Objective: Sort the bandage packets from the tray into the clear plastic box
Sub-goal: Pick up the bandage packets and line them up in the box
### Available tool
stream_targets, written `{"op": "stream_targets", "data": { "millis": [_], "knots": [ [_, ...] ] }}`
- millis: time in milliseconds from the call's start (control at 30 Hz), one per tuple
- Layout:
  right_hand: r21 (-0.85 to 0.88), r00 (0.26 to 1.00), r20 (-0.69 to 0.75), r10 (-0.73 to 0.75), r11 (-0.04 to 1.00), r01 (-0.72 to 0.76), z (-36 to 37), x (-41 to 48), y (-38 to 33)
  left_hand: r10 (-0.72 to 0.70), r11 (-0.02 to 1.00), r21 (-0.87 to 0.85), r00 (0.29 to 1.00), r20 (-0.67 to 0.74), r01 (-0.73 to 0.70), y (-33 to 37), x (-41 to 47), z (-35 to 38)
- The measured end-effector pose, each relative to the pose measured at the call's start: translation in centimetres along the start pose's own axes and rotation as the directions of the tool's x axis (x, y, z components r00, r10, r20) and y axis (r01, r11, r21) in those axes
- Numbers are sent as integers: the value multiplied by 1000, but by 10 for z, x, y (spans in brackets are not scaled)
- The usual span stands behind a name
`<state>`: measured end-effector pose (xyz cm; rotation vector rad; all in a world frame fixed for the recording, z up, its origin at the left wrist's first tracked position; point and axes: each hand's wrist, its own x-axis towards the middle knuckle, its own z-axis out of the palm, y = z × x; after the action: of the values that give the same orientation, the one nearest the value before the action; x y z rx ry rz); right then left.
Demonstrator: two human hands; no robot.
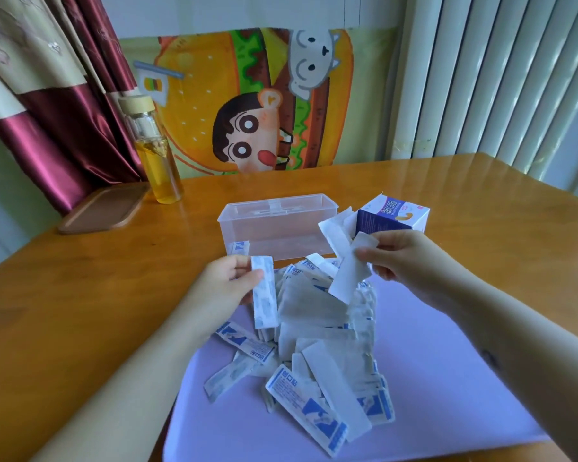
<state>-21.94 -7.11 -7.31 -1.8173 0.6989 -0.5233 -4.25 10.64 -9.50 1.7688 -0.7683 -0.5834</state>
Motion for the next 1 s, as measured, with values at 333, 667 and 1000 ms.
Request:
{"op": "stream_targets", "data": {
  "millis": [333, 667, 1000],
  "knots": [
    [331, 968, 212, 136, 922, -203, 41, -6, -2, -341, 521, -716, 882, 324, 464, 7, -9, 24],
    [273, 993, 112, -32, 962, 0, 40, -10, -12, -117, 853, -504, 991, 69, 136, 3, -2, 31],
    [100, 901, -68, -428, 896, 433, 31, -14, -8, -94, 905, -420, 995, -44, 67, 2, 1, 20]
  ]
}}
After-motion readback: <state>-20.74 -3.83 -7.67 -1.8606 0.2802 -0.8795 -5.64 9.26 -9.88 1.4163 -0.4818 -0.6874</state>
